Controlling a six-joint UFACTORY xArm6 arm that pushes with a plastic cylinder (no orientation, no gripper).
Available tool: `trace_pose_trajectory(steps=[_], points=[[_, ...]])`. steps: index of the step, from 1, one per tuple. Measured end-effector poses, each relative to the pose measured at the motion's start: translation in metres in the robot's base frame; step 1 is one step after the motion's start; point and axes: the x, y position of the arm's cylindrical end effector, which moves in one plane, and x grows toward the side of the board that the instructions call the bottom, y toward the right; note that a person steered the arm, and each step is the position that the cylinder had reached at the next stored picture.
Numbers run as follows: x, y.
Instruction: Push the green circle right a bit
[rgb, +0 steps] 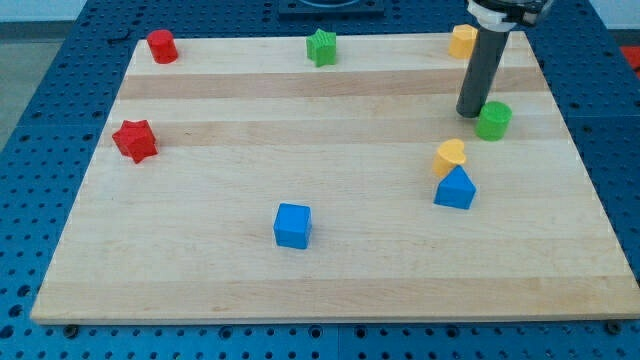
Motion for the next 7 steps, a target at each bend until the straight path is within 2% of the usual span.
trace_pose_trajectory(steps=[1, 3, 7], points=[[0.001, -0.001], [-0.002, -0.044], [-0.002, -0.076]])
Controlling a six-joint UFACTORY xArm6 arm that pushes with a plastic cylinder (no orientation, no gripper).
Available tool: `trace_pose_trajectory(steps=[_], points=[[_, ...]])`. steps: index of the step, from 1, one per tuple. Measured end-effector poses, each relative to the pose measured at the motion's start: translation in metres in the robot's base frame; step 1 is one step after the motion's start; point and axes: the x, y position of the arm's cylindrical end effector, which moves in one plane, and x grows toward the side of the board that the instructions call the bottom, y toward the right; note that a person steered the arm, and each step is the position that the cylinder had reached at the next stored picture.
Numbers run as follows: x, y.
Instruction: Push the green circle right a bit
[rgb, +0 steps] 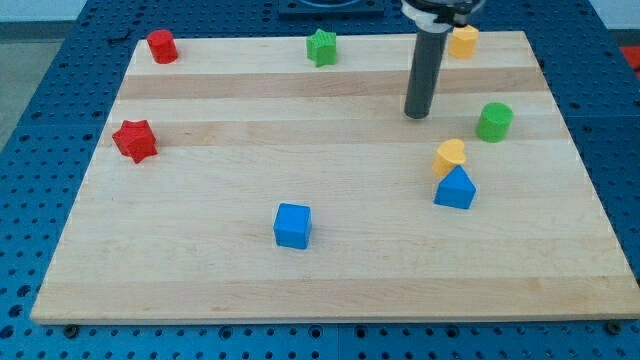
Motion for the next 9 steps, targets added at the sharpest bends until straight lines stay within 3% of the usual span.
trace_pose_trajectory(steps=[3, 9], points=[[0.028, -0.021], [0.028, 0.063]])
